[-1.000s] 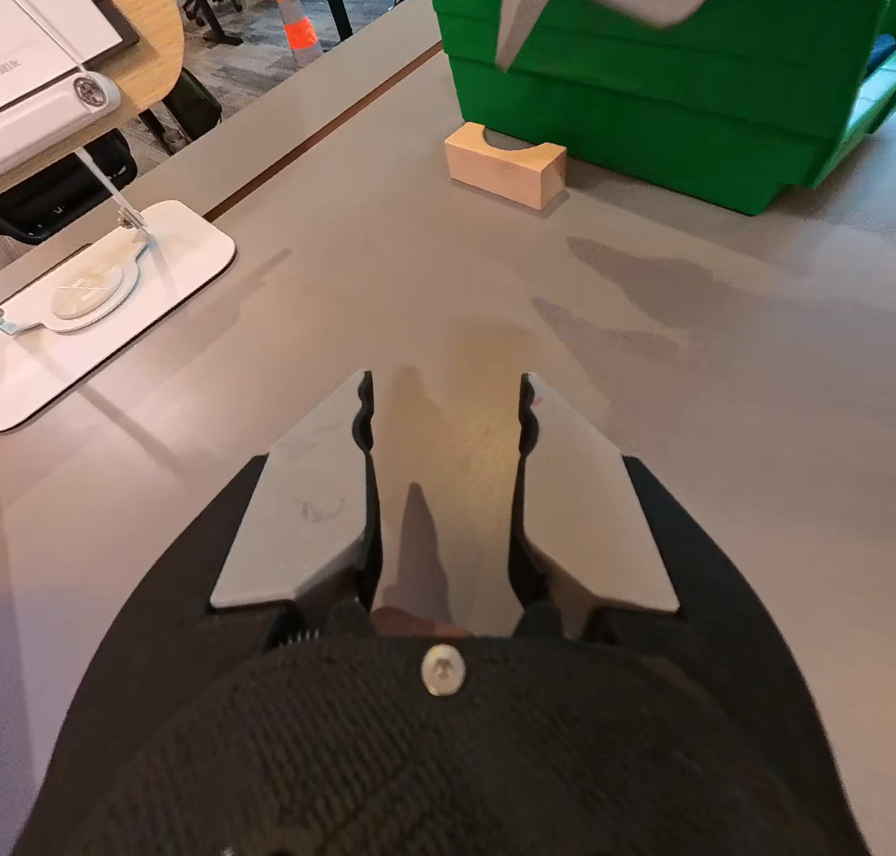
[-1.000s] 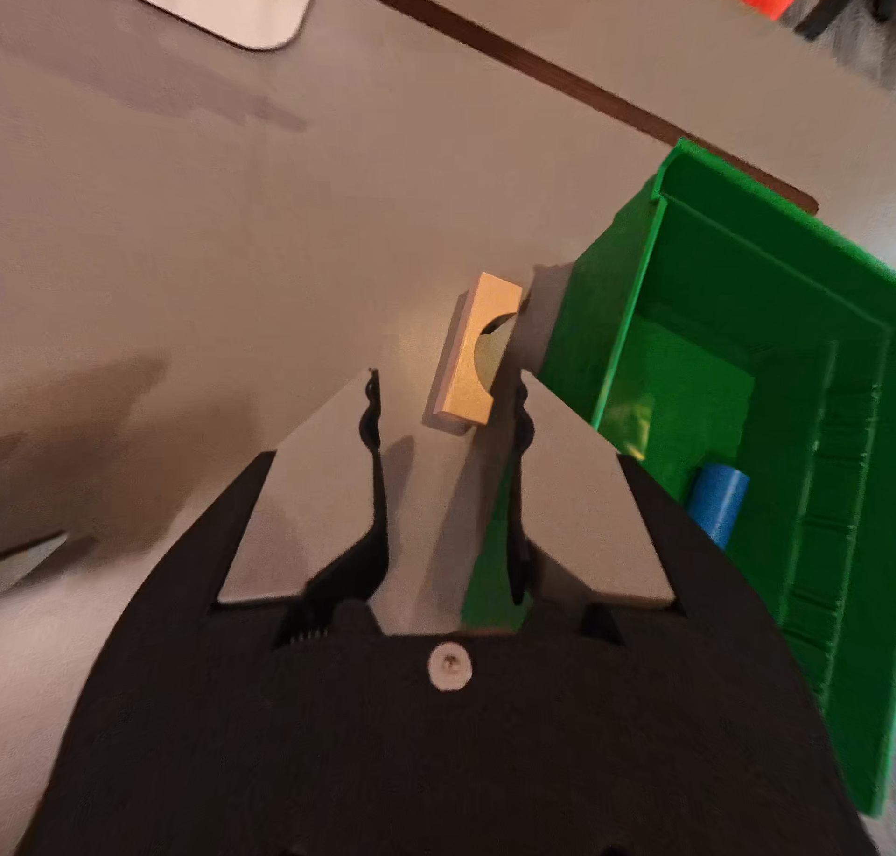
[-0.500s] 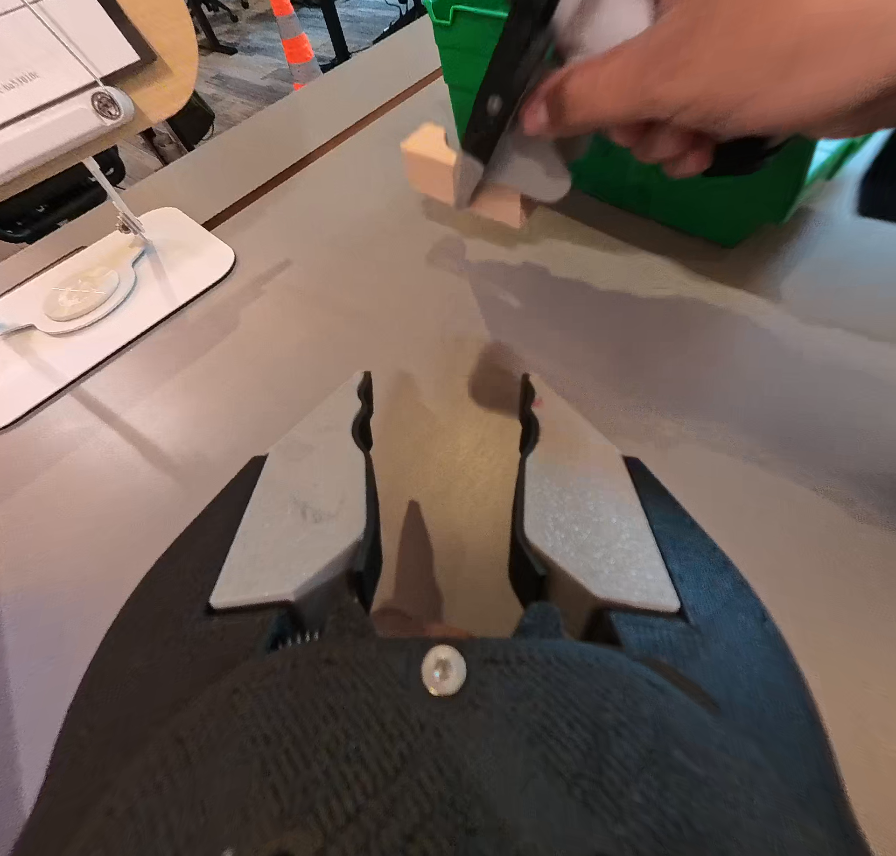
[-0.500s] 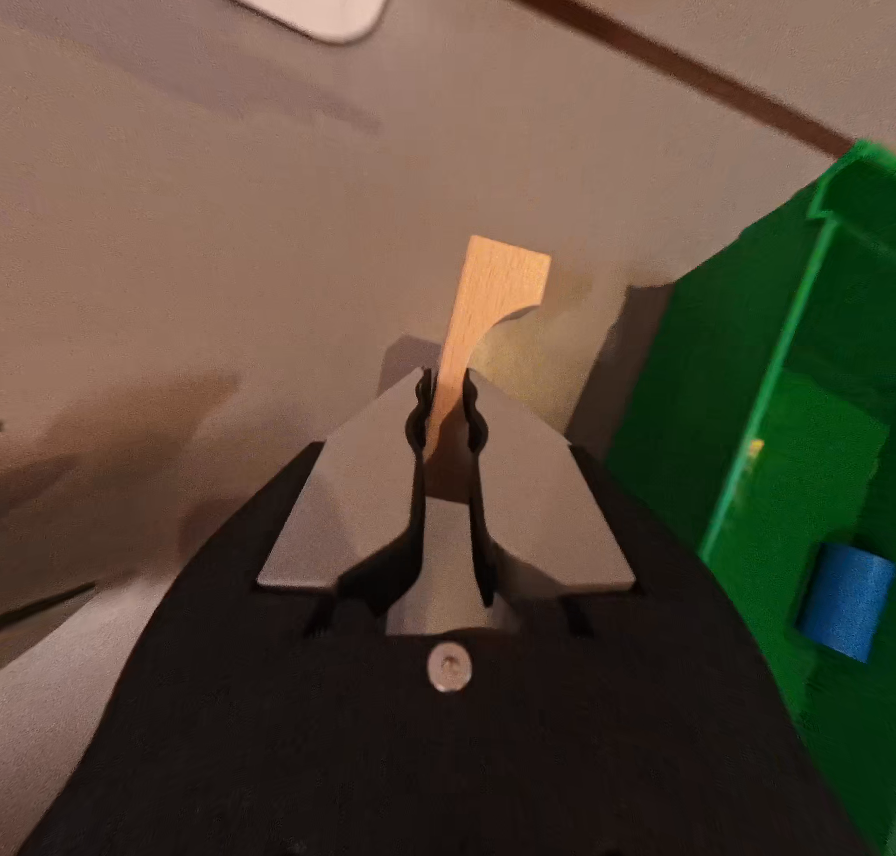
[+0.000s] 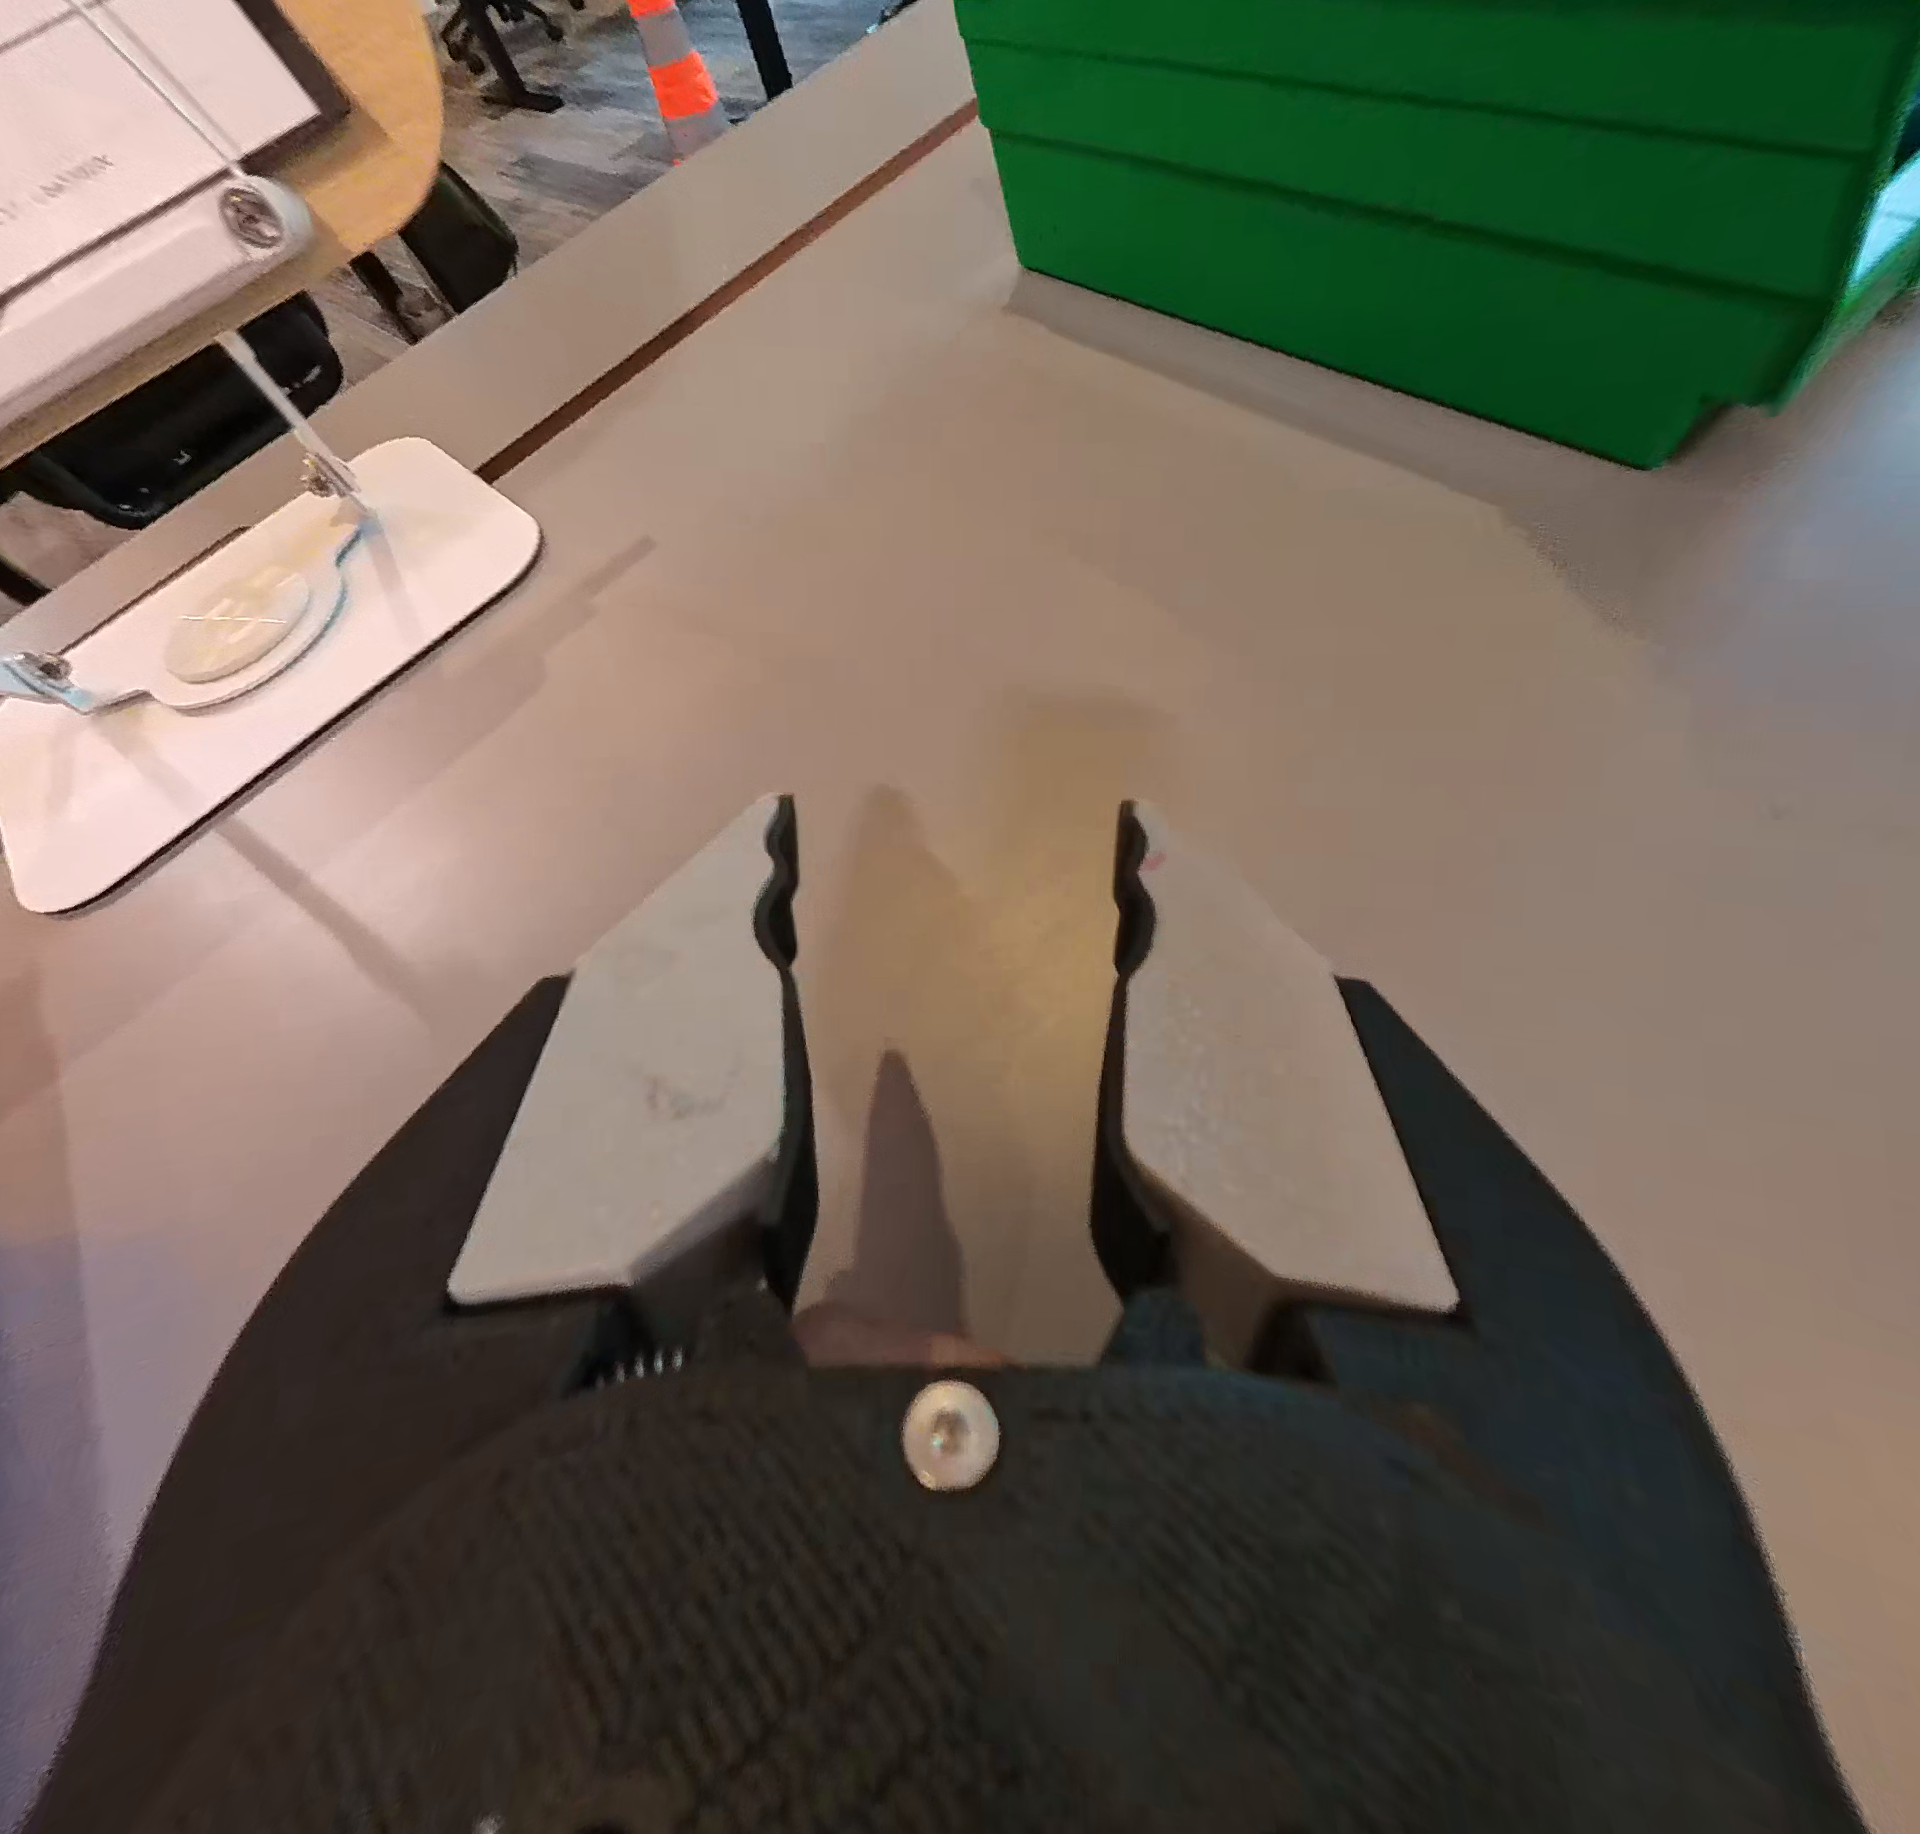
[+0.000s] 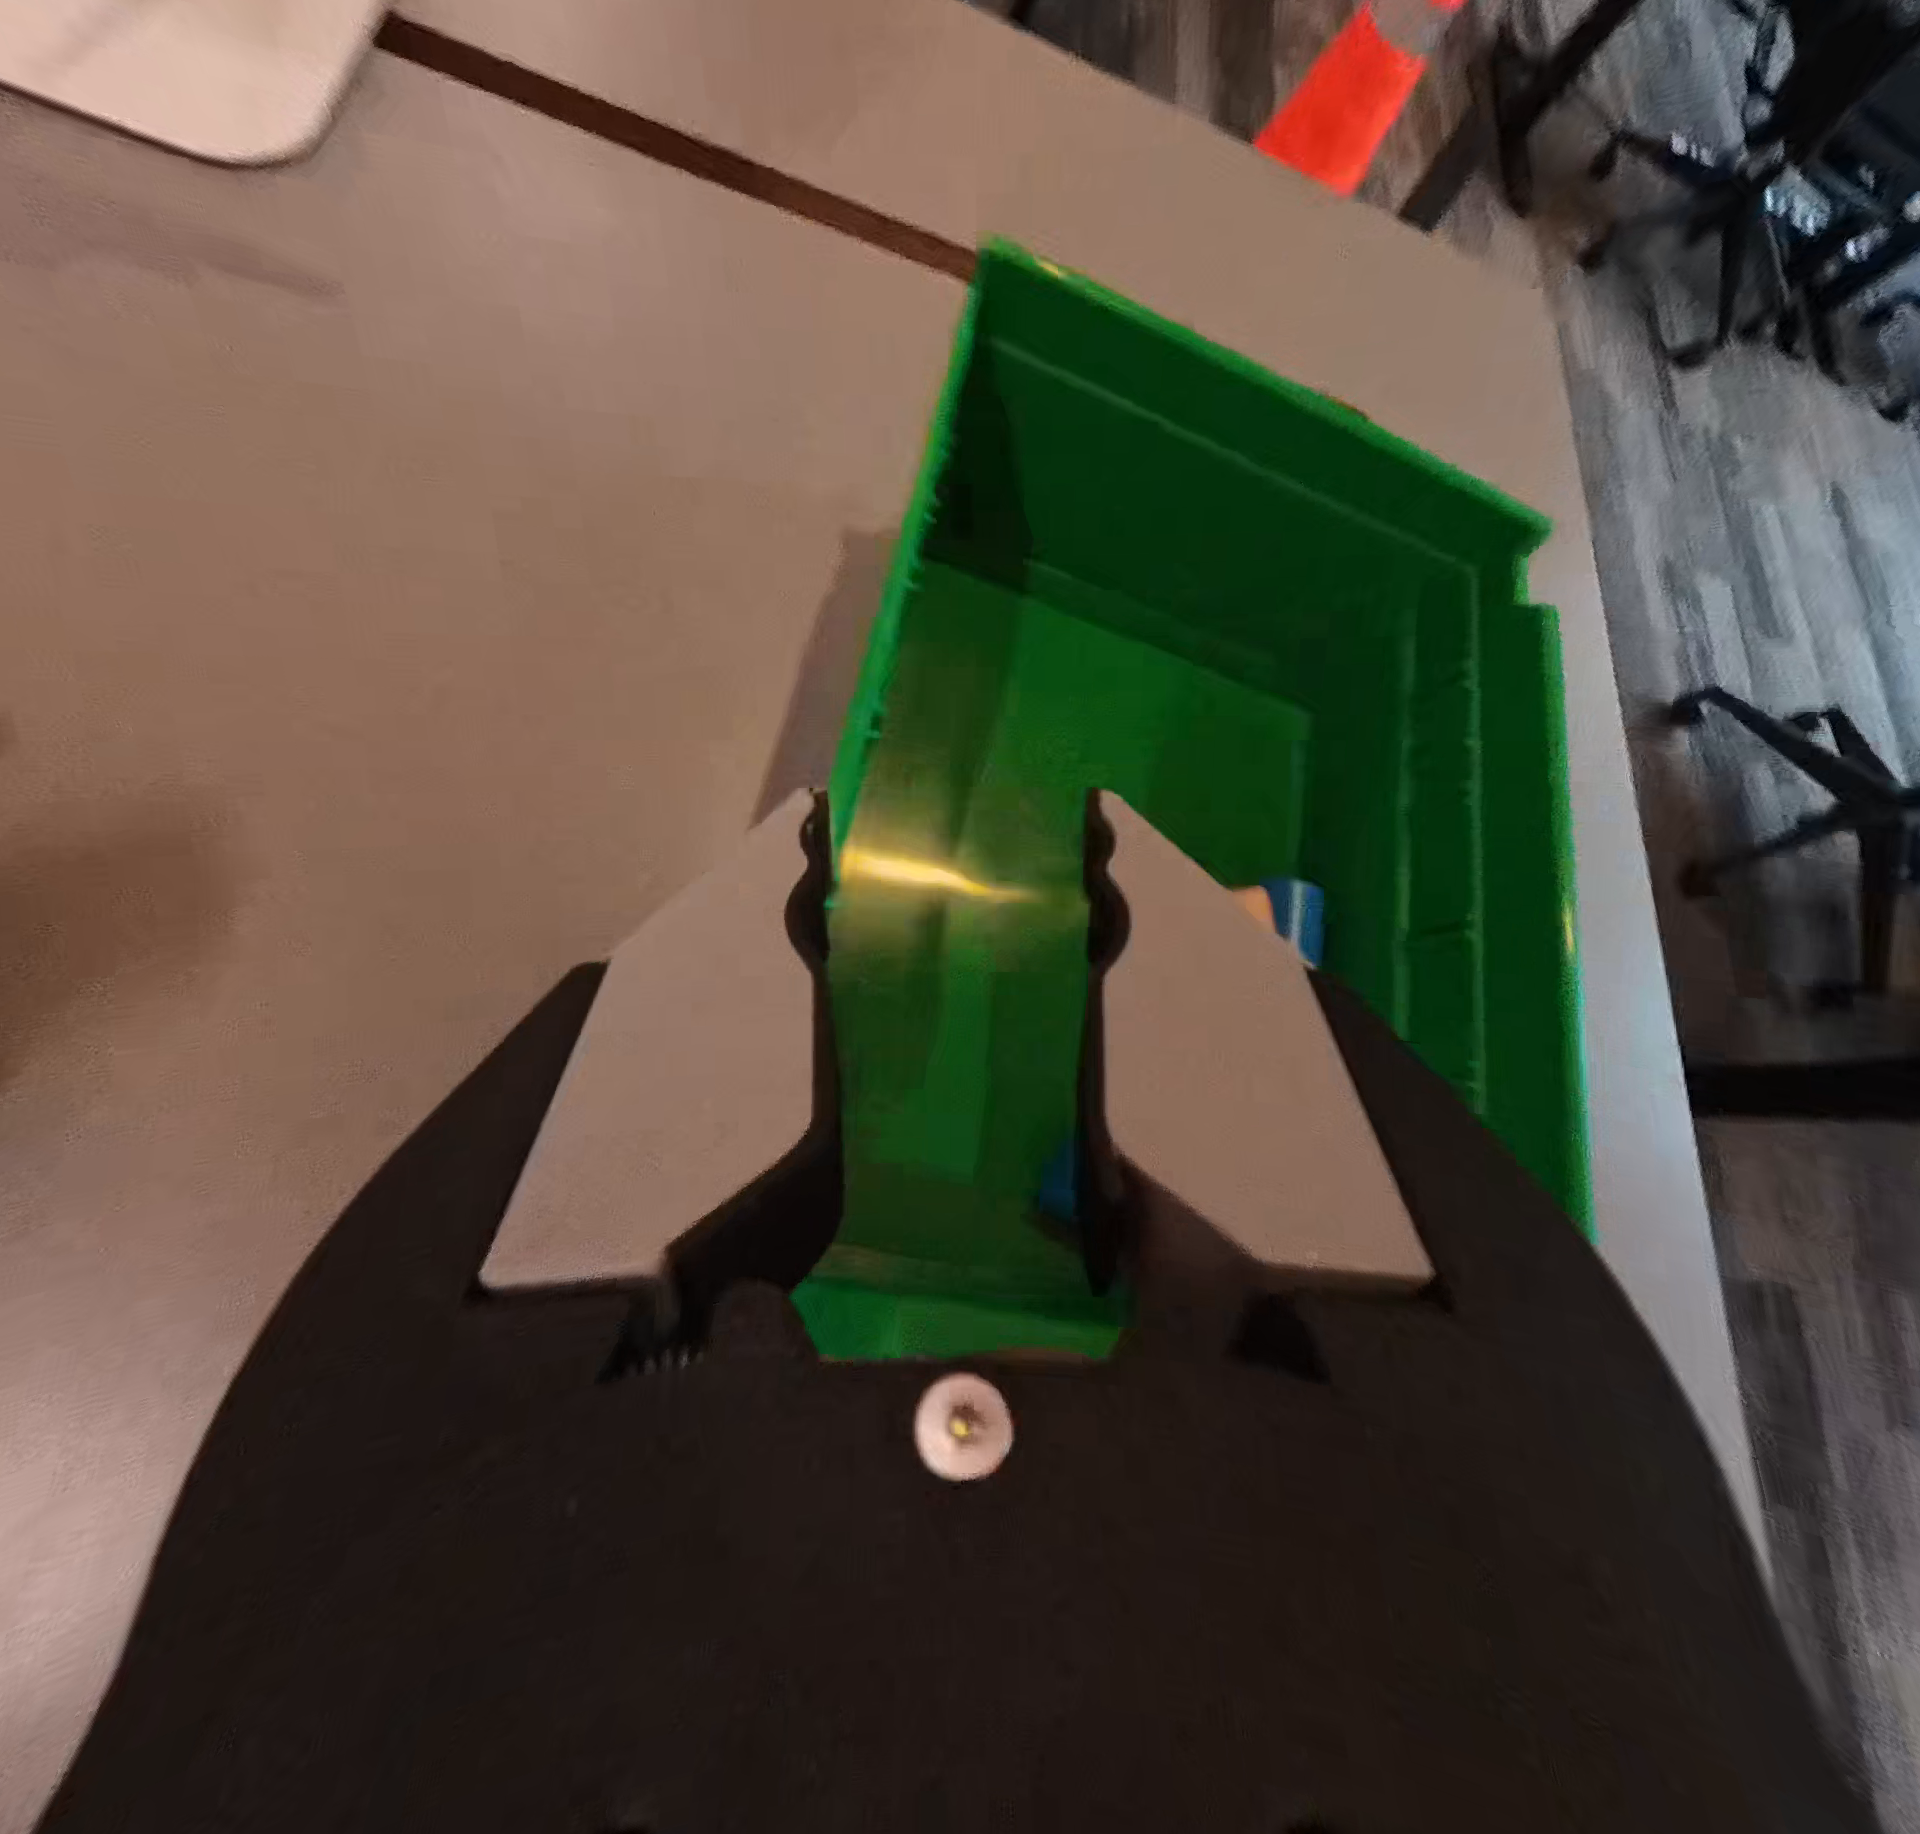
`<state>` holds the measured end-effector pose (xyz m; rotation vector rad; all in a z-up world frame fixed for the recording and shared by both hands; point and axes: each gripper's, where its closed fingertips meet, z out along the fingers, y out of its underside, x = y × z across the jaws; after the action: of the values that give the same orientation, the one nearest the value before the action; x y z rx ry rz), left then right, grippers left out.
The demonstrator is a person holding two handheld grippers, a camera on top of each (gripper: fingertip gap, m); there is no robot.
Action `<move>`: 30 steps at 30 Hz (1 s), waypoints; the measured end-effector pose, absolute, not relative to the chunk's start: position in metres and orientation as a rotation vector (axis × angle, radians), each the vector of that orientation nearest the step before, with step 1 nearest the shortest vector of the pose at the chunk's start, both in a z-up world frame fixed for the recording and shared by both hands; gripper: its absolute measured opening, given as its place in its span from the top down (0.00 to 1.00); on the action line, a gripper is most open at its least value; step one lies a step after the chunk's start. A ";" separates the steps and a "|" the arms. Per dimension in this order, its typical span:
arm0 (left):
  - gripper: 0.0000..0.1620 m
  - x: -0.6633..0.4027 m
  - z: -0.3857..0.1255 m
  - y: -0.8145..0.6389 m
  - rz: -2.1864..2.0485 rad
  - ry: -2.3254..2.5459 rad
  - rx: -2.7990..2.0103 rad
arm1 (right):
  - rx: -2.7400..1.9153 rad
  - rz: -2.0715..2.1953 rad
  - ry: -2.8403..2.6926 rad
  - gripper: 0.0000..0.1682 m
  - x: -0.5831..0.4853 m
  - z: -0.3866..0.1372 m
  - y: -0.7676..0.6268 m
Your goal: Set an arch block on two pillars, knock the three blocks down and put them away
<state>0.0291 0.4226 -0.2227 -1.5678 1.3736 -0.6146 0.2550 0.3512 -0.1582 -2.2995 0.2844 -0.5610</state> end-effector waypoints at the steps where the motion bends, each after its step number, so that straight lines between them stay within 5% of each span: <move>1: 0.63 0.026 -0.220 0.422 -0.638 1.350 -1.573 | -2.245 -0.526 0.236 0.72 0.237 -0.151 0.359; 12: 0.63 -0.188 -0.134 0.464 -0.441 1.015 -1.600 | -1.926 -0.122 -0.211 0.75 0.065 -0.170 0.433; 16: 0.65 -0.278 -0.182 0.508 -0.299 0.970 -1.909 | -1.849 -0.071 -0.244 0.77 0.049 -0.183 0.450; 18: 0.57 -0.290 -0.204 0.513 -0.283 0.983 -1.991 | -1.870 -0.066 -0.271 0.79 0.045 -0.197 0.451; 20: 0.72 -0.289 -0.215 0.518 -0.238 0.981 -2.007 | -1.913 -0.094 -0.306 0.78 0.044 -0.210 0.450; 28: 0.67 -0.279 -0.208 0.525 -0.278 0.899 -1.998 | -1.948 -0.044 -0.345 0.78 0.035 -0.223 0.443; 30: 0.89 -0.253 -0.214 0.508 -0.403 0.953 -1.999 | -1.947 -0.032 -0.346 0.78 0.033 -0.223 0.443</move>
<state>-0.2525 0.5076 -0.2138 -1.9993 0.9534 -0.4030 0.0329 0.4430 -0.2226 -1.9467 -0.3457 -0.0316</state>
